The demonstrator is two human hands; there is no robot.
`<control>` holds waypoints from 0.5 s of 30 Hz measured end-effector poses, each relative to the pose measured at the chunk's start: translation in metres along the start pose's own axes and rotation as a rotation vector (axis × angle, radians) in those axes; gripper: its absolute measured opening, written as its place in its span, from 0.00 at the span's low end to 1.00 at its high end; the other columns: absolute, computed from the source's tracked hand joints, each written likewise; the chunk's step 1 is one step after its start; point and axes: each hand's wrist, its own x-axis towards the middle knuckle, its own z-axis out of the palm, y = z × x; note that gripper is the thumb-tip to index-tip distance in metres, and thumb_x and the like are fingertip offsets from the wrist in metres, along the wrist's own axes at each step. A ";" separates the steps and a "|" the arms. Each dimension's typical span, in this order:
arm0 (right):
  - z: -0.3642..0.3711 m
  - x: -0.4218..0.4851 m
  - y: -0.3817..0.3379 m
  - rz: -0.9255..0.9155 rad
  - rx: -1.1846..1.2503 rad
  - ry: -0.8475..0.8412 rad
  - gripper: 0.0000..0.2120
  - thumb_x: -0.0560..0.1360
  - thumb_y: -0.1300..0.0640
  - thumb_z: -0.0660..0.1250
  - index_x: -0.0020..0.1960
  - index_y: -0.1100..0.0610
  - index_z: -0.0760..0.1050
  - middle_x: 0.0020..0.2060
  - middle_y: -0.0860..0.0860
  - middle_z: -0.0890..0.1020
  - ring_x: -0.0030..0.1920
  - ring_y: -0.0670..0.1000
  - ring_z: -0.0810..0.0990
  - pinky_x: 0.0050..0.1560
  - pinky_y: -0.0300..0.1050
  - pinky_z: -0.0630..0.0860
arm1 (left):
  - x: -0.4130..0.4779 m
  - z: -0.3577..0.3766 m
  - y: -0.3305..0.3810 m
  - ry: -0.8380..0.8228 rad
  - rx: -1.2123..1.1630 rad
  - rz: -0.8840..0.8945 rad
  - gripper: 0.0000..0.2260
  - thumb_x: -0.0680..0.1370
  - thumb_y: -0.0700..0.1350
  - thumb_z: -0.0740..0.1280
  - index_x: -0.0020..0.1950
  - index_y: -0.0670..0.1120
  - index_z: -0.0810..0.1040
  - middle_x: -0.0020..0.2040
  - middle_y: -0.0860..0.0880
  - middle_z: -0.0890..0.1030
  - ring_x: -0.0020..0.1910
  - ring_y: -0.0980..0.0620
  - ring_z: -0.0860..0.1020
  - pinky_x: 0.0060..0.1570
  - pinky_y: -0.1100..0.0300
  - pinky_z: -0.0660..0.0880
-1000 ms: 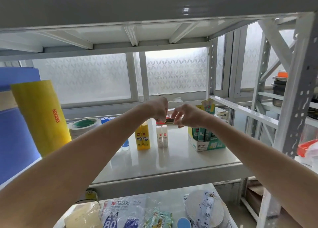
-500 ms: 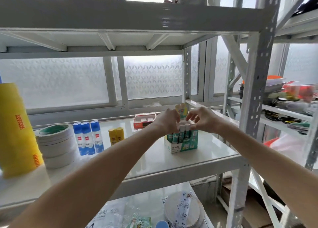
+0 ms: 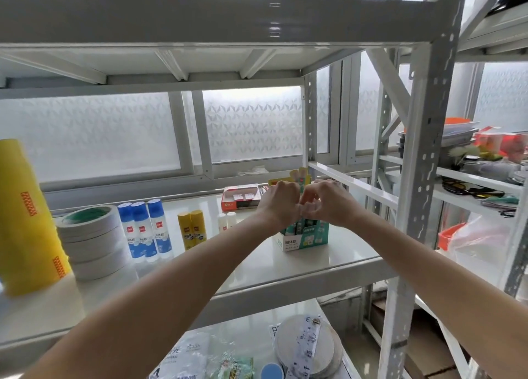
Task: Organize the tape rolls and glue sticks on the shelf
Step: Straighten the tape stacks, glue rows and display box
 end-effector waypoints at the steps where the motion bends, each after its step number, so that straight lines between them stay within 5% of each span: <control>1: -0.001 -0.001 -0.001 -0.001 0.008 -0.005 0.08 0.68 0.49 0.74 0.43 0.53 0.81 0.39 0.47 0.79 0.40 0.49 0.77 0.43 0.46 0.75 | 0.000 -0.002 0.002 -0.039 -0.020 -0.002 0.10 0.74 0.45 0.70 0.50 0.40 0.80 0.46 0.43 0.83 0.45 0.44 0.81 0.42 0.53 0.78; 9: 0.001 0.000 -0.001 0.003 -0.012 -0.058 0.10 0.67 0.53 0.76 0.46 0.52 0.80 0.44 0.49 0.81 0.43 0.47 0.79 0.46 0.48 0.79 | 0.001 -0.026 -0.001 -0.334 0.157 0.017 0.09 0.71 0.41 0.72 0.50 0.42 0.80 0.47 0.45 0.82 0.45 0.47 0.78 0.42 0.56 0.76; 15: 0.004 -0.002 0.000 0.010 -0.026 -0.034 0.10 0.69 0.49 0.75 0.45 0.52 0.78 0.44 0.48 0.79 0.47 0.50 0.77 0.48 0.52 0.79 | -0.010 -0.016 0.003 -0.406 0.423 0.136 0.13 0.77 0.41 0.68 0.62 0.43 0.76 0.44 0.49 0.76 0.37 0.52 0.73 0.34 0.62 0.71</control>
